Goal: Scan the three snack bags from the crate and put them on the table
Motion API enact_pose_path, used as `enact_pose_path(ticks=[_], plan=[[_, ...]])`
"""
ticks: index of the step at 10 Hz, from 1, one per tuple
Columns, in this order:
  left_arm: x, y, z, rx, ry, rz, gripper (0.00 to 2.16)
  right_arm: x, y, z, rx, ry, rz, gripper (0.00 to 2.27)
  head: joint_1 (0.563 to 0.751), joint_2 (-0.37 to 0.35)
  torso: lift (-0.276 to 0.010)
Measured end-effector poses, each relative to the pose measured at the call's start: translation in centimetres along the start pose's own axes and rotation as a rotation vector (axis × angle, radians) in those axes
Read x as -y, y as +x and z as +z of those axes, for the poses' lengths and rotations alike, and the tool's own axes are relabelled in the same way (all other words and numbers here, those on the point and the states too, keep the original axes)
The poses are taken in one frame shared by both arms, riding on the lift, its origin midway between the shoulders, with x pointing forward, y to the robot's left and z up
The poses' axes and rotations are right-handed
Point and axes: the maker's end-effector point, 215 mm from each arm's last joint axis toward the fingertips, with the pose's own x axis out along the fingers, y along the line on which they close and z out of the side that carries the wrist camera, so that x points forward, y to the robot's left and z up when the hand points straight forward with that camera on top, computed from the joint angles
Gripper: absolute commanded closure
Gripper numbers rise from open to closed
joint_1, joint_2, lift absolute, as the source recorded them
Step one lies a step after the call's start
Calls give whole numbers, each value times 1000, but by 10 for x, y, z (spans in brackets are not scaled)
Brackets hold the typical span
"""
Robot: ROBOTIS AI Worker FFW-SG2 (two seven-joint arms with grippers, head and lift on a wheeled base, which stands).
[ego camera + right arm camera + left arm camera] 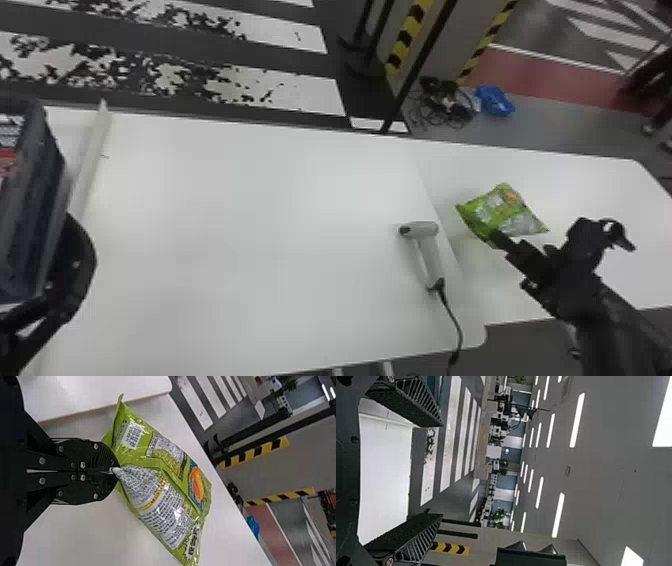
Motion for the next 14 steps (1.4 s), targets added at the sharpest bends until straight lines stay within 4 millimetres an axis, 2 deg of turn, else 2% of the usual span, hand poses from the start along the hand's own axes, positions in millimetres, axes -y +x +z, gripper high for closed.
enact_pose_path(ticks=[1,2,3,5,6,7,11,13,14], plan=[[1,0,0,1,-1,-3,63,7,4,-5,-8,-3,-40,1578,695,-350,-94],[3,0,1,2,-2,-6,63,8,8,-10,-21,-19,-49,464,695,-350,-94],[5,1,1,2,-3,-9,63,4,10,-13,-28,-44,-46,-2,695,-350,-94],[8,2,2,3,-5,-14,63,2,8,-15,-39,-100,-58,29,695,-350,-94],[9,4,3,1,-6,-15,63,2,-1,-13,-18,-126,-75,26,695,-350,-94],[10,6,2,-6,-7,-17,63,-11,-15,-7,22,-165,-73,26,695,-350,-94],[24,16,-4,-49,-4,-34,66,-104,-71,19,182,-296,25,26,695,-350,-94],[26,14,-3,-59,-1,-37,66,-111,-76,20,193,-317,-7,46,695,-350,-94],[25,13,-4,-61,2,-36,66,-123,-89,19,200,-308,47,66,695,-350,-94]])
